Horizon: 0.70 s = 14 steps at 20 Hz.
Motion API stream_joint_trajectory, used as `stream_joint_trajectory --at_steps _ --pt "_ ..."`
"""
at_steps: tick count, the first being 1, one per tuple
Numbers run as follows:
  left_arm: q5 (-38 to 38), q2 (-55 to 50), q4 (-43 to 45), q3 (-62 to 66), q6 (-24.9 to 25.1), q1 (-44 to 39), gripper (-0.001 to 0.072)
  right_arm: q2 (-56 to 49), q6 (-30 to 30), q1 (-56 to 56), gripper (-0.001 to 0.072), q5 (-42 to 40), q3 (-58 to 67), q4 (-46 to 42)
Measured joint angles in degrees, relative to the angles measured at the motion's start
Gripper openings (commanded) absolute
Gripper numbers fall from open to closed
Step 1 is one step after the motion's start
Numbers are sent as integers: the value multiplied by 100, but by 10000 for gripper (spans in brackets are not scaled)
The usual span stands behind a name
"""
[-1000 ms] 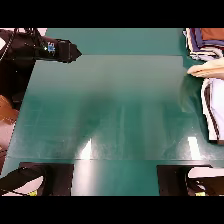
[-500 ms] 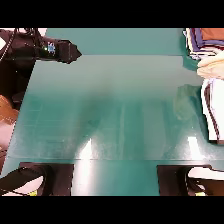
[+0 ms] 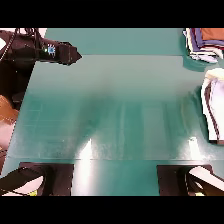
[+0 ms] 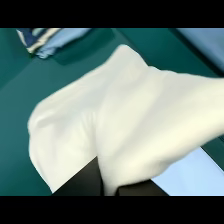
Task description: Fold the shirts.
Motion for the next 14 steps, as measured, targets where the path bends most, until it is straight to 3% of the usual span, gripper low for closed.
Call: stream_joint_trajectory --at_steps 5,6,8,9,14 --pt "-24 0 0 0 39 0 27 708 -13 -396 20 103 -1228 -868" --pt "-28 0 0 0 70 0 26 807 -15 -452 53 125 -1453 -1021" --pt "-48 0 0 0 103 0 27 938 -15 -577 527 203 -1794 -1353" --pt "-46 0 0 2 116 0 26 977 -20 -645 601 227 -1926 -1462" --pt "-57 0 0 0 142 0 27 1049 -17 -715 599 278 -2072 -1322"
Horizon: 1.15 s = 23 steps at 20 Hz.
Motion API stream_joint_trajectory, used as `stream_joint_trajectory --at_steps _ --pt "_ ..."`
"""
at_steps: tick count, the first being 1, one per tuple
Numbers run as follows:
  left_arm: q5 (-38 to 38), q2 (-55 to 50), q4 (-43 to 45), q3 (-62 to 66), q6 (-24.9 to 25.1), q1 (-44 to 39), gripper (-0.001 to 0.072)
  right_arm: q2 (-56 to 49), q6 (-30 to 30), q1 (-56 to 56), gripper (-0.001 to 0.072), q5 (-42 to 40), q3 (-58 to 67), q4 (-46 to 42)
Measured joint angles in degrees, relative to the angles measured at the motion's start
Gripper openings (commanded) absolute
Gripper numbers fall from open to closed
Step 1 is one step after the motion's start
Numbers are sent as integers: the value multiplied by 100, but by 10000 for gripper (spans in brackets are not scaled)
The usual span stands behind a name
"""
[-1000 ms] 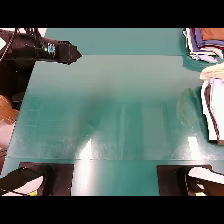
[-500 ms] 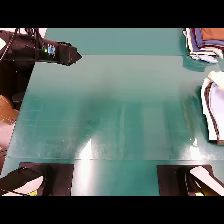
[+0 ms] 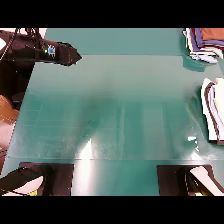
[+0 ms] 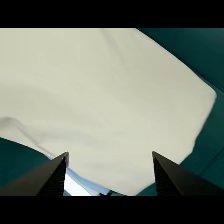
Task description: Fold the shirts.
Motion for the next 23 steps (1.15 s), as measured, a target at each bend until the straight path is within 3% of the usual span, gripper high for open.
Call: stream_joint_trajectory --at_steps 5,9,11,14,23 --pt "39 0 9 0 11 0 27 -11 0 1338 591 -118 380 1408" --pt "79 0 11 0 11 0 27 -22 0 3112 585 -424 614 1878" --pt "125 0 2 0 11 0 27 -26 2 3930 423 -649 673 1978" --pt "203 0 -7 0 11 0 27 -26 0 4874 18 -940 713 2048" --pt "271 0 -20 0 9 0 26 -26 0 5873 17 -1147 730 2114"
